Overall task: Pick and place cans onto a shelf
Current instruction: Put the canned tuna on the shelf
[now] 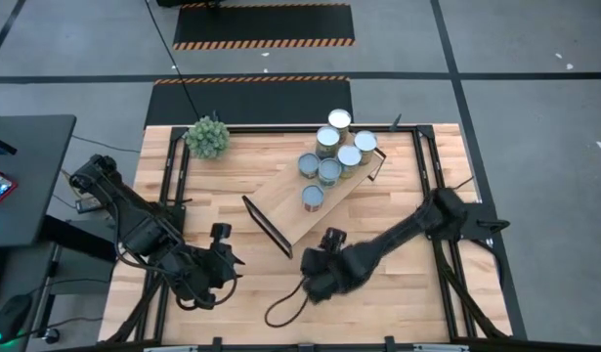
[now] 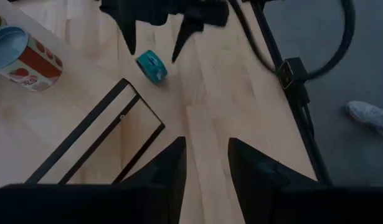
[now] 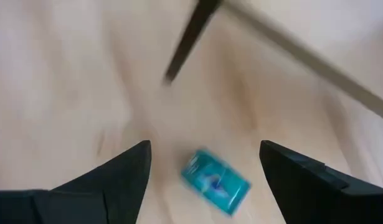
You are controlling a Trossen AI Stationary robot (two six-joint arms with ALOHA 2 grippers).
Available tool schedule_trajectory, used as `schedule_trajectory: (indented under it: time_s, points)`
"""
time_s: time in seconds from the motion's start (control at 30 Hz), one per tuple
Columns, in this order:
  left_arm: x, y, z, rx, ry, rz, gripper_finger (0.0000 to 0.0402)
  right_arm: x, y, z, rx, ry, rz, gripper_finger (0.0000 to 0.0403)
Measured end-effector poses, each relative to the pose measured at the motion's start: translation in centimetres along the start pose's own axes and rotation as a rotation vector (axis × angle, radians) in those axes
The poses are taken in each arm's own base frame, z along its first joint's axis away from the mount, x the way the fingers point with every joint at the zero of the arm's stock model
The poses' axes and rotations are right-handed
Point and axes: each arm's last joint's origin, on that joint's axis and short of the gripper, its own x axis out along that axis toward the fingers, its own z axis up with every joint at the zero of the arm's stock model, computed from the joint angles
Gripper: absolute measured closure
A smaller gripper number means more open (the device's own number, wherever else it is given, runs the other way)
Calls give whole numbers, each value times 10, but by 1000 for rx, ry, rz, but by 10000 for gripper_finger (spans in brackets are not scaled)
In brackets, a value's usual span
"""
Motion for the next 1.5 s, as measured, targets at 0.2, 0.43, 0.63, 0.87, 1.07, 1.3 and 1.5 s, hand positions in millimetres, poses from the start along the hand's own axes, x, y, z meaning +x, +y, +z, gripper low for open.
schedule_trajectory:
  time_s: [0.2,0.43,0.63,0.87,1.07,1.3,1.5]
  points:
    - [0,0,1,-68,-9,-4,276,-7,-47,-4,-296,141,167,113]
    - [0,0,1,-128,-11,-1,276,-11,-79,-47,-541,189,284,106]
    - [1,1,3,-132,-38,42,276,7,-95,-71,-620,236,244,65]
    - [1,1,3,-136,-52,61,276,39,-99,-78,-670,272,178,50]
    - [1,1,3,-152,-54,60,276,55,-104,-84,-669,300,161,81]
    - [1,1,3,-153,-52,58,276,53,-101,-88,-663,303,162,195]
    - [1,1,3,-156,-52,57,276,46,-95,-90,-603,332,190,259]
